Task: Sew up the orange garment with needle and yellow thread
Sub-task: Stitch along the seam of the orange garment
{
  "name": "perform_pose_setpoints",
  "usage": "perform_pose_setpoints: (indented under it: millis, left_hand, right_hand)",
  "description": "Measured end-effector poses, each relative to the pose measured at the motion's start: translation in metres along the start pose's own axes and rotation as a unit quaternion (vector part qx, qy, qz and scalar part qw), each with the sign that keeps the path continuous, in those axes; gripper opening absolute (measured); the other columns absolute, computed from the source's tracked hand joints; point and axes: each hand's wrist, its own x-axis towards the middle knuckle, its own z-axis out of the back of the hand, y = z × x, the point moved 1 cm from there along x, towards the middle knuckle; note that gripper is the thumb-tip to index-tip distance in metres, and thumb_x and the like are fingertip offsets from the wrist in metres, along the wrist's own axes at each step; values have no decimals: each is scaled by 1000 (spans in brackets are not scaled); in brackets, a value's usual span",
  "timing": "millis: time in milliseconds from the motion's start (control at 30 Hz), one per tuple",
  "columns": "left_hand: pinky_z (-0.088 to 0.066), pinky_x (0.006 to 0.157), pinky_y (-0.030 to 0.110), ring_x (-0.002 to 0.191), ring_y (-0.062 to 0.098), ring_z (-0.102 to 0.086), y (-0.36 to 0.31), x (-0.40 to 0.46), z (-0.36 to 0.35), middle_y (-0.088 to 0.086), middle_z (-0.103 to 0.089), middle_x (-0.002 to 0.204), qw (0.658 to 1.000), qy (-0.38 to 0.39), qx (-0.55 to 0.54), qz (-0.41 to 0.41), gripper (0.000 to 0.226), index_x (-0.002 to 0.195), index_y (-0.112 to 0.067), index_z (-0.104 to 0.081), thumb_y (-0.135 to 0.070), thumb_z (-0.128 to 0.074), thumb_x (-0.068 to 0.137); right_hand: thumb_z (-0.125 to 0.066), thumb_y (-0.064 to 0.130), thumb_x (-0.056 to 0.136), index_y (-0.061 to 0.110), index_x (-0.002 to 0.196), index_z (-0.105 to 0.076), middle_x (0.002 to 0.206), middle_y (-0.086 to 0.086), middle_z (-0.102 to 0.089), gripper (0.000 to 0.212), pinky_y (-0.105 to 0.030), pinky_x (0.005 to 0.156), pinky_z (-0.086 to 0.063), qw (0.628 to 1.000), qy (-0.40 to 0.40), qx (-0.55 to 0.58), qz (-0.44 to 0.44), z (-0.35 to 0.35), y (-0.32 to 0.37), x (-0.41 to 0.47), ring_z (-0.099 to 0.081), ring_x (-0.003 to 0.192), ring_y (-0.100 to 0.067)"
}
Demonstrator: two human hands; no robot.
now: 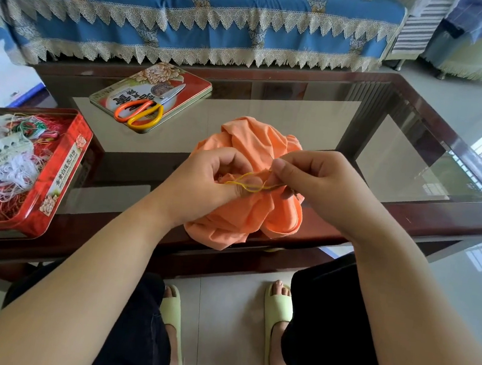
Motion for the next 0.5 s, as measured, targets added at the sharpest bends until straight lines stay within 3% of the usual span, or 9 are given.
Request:
perform_pose_setpoints:
  millis: [100,267,500]
  left_hand:
    - [-49,73,16,89,1,-63,0,1,1,-16,-69,90,999,-46,11,-3,31,93,-30,-68,-50,-71,69]
    - [-50,79,22,93,5,-64,1,0,3,-15,-71,89,995,-95,-7,-22,26,94,-30,-70,-48,-68,75]
    - [-50,78,25,93,14,-63,2,1,4,-9,-69,90,991,-128,-4,-38,18,89,-35,-68,-48,-65,77]
  right_hand:
    - [-57,22,96,13,80,-74,80,-2,-71,25,-36,77,-53,998,-21,-11,50,-1,2,0,-63,73,-15]
    - [-60,18,94,13,84,-76,93,12,-64,20,-18,72,-44,995,-7,-55,84,-4,1,0,-56,79,-2]
    - [-61,18,92,16,84,-76,97,15,-58,17,-14,65,-41,986,-5,-125,113,-10,2,0,-53,80,-11]
